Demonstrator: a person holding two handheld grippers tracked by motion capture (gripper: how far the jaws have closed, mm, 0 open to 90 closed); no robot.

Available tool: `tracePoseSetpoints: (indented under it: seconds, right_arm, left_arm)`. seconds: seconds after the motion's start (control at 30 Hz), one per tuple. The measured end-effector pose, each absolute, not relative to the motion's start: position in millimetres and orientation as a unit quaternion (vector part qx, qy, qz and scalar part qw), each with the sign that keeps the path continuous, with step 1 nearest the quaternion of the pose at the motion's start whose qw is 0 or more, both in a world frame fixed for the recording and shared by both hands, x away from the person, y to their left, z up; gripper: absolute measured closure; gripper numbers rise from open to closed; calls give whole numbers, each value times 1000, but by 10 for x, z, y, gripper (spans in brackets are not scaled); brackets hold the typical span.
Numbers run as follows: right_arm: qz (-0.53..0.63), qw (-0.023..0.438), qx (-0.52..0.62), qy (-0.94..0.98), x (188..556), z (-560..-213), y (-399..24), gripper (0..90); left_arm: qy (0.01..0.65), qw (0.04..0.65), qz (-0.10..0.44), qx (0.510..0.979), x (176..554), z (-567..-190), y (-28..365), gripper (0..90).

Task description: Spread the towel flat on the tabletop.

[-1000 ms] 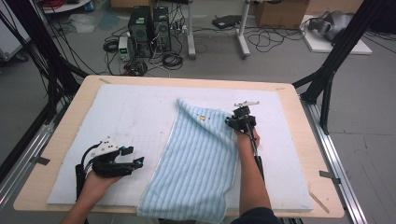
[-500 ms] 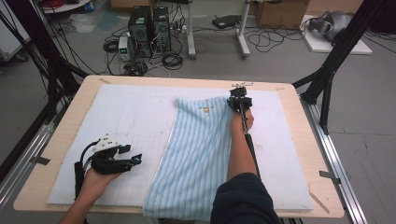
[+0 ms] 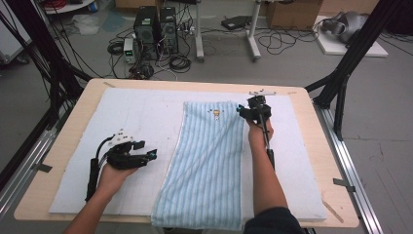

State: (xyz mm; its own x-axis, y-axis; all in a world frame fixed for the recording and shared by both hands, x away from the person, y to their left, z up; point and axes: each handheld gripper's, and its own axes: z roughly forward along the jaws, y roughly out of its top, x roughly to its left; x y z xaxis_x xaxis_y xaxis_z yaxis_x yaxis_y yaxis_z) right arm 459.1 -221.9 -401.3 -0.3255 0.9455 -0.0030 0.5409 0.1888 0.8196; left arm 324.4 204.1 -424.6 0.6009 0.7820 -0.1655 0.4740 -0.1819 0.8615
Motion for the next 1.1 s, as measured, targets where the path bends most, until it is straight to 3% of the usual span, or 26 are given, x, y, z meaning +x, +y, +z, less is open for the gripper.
tracePoseSetpoints:
  seconds: [0.43, 0.73, 1.1]
  right_arm:
    - [392, 225, 503, 737, 3630, -4144, -2513, 316]
    - [381, 222, 510, 739, 3311, -4319, -2495, 324]
    - [398, 223, 511, 728, 3168, -4324, -2513, 324]
  left_arm:
    - [412, 488, 143, 756, 3918, -4264, 1585, 371]
    - [420, 455, 147, 771, 4390, -4369, 1274, 476]
    - [440, 389, 212, 781, 4695, -4508, 1007, 614]
